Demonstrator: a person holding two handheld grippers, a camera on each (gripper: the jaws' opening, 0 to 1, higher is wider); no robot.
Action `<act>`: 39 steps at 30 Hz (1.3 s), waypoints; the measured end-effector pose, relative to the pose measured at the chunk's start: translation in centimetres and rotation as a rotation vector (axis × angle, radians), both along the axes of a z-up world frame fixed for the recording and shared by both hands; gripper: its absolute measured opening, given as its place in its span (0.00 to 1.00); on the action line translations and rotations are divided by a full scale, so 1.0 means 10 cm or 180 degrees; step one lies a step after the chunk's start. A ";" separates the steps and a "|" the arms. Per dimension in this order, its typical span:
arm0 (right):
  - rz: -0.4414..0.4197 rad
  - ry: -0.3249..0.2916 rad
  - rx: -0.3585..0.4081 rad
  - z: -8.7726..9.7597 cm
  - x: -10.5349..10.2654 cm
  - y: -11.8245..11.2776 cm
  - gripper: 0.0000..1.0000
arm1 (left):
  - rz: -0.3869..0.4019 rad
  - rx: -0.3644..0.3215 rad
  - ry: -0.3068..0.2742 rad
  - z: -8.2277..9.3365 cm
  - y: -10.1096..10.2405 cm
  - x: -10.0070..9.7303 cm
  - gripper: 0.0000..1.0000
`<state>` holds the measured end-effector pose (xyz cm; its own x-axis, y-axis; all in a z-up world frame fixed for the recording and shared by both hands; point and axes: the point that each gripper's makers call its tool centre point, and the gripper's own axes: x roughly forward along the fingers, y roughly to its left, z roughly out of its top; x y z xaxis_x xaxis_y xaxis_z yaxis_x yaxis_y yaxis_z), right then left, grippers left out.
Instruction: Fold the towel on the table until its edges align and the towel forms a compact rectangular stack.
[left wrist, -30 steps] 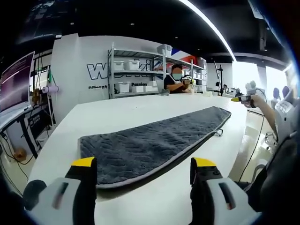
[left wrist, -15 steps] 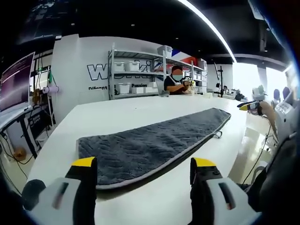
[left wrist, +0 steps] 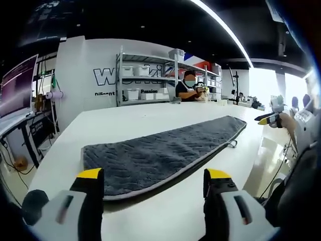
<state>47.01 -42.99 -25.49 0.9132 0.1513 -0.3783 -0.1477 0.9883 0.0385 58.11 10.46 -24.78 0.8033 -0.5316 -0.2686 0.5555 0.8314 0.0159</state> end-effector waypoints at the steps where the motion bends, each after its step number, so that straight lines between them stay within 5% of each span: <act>1: -0.0003 0.0000 0.0019 0.00 0.00 0.01 0.79 | 0.0002 -0.0003 0.0001 0.00 0.00 0.00 0.86; 16: -0.0158 0.0122 0.0142 -0.09 0.11 -0.03 0.97 | 0.0016 -0.0017 0.0029 -0.04 0.05 0.00 0.86; 30: -0.0260 0.0168 0.0331 -0.13 0.25 -0.16 0.99 | 0.0020 -0.0021 0.0060 -0.08 0.04 0.03 0.86; 35: -0.0377 0.0142 0.0801 -0.15 0.30 -0.21 0.99 | 0.0007 -0.0027 0.0053 -0.08 0.03 0.04 0.86; 39: -0.0373 0.0166 0.0860 -0.18 0.35 -0.24 0.99 | 0.0008 -0.0023 0.0071 -0.10 0.03 0.05 0.86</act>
